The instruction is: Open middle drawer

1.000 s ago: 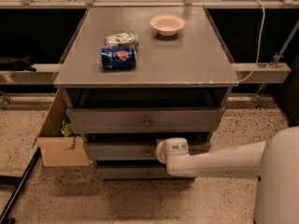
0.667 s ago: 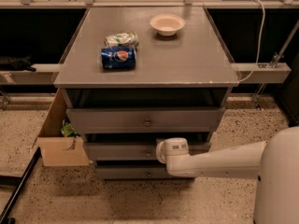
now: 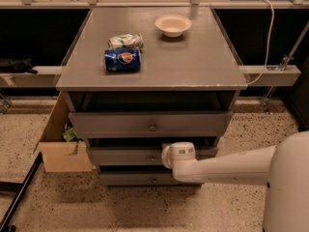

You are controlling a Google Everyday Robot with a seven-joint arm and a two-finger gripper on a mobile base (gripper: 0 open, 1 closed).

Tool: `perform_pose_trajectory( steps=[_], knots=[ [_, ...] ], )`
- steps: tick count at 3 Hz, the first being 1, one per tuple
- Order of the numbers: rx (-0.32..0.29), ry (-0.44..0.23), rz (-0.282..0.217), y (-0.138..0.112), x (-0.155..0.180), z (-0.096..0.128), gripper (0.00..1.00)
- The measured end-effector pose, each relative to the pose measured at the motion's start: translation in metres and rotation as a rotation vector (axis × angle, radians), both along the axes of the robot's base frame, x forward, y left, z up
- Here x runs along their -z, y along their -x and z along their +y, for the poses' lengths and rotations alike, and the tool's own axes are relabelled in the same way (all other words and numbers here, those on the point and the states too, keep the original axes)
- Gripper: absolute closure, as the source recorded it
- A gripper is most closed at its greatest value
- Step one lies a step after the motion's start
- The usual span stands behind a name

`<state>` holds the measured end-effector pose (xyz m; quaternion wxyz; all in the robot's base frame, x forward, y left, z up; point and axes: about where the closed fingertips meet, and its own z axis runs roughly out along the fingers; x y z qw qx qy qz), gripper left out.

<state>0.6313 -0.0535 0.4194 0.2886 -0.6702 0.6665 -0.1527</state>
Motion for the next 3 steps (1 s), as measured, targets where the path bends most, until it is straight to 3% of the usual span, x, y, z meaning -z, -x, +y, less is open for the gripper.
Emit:
perform_pose_trajectory(
  steps=[1, 3],
  knots=[
    [0.026, -0.007, 0.014, 0.0174, 0.0051, -0.0059, 1.00],
    [0.017, -0.008, 0.022, 0.0244, 0.0089, -0.0083, 1.00]
  ],
)
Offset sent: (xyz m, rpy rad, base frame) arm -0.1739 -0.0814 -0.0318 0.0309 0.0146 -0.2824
